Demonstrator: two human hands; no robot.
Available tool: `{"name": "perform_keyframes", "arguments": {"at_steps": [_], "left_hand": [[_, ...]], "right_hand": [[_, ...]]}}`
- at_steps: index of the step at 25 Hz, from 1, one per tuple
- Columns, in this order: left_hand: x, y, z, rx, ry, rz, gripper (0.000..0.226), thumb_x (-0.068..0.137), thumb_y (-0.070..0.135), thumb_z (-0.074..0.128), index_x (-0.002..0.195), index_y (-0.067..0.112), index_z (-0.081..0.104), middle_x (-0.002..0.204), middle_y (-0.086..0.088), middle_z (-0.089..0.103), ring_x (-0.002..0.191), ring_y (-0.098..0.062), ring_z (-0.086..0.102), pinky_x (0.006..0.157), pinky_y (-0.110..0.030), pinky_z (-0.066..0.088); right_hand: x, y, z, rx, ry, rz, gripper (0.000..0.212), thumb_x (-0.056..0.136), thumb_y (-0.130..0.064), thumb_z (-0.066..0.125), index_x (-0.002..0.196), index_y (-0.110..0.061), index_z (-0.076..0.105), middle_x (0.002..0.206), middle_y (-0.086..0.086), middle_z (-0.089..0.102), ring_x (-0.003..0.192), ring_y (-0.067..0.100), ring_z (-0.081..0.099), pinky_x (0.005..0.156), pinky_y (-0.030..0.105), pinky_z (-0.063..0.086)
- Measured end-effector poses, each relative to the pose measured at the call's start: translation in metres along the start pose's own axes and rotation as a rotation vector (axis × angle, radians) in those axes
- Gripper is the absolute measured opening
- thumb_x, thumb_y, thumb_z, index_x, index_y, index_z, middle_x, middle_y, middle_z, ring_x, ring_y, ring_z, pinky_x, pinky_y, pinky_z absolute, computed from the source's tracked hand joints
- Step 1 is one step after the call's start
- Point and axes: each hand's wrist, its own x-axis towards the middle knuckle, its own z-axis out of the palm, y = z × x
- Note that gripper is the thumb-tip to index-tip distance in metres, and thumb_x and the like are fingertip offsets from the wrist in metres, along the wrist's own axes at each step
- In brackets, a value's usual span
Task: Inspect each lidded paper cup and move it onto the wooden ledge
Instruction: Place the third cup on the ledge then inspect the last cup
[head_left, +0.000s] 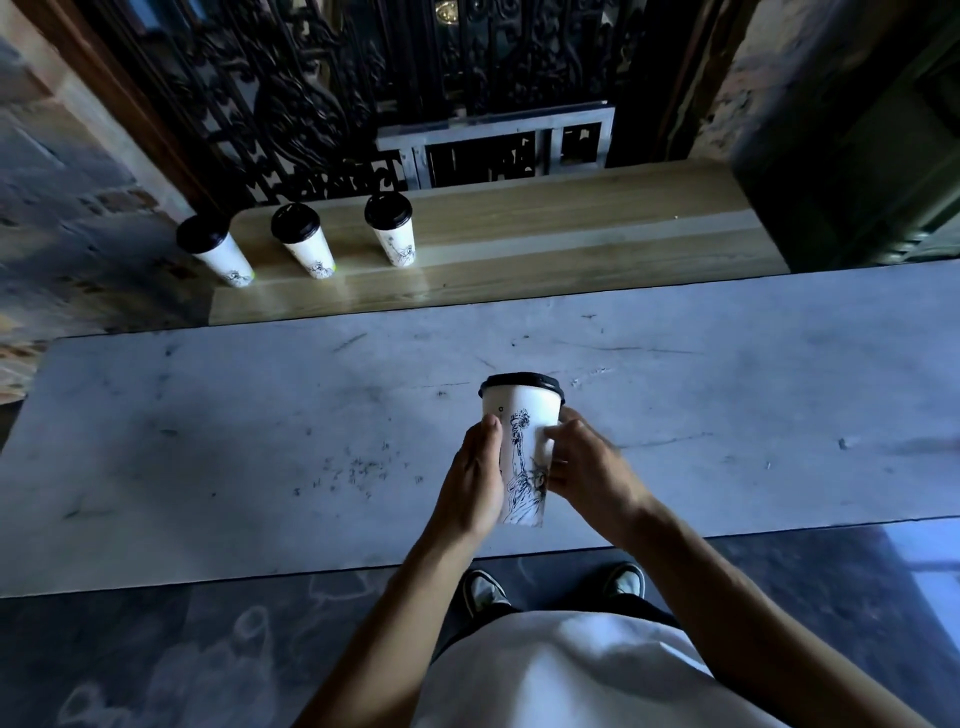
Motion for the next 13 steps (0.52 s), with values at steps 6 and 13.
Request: {"name": "perform_keyframes", "arguments": {"at_steps": [6,13], "left_hand": [[0.005,0.005,-0.017,0.170,-0.013,0.019,0.059,0.096,0.069,0.032,0.104,0.022,0.068,0.095,-0.001,0.074,0.090,-0.018,0.071,0.083,-0.047,0.061],[0.003,0.006,-0.015,0.179,0.330,0.375,0.020,0.093,0.028,0.068,0.113,0.025,0.065,0.105,0.008,0.070,0.089,0.000,0.065,0.074,-0.025,0.057]], "right_hand": [[-0.009,-0.009,0.000,-0.037,-0.004,-0.072,0.030,0.097,-0.021,0.056,0.119,-0.003,0.067,0.103,0.022,0.072,0.081,0.035,0.073,0.086,0.053,0.059],[-0.008,-0.016,0.005,-0.132,0.048,-0.060,0.025,0.101,-0.024,0.058,0.107,-0.003,0.071,0.100,0.016,0.074,0.087,0.029,0.072,0.096,0.056,0.055]]}}
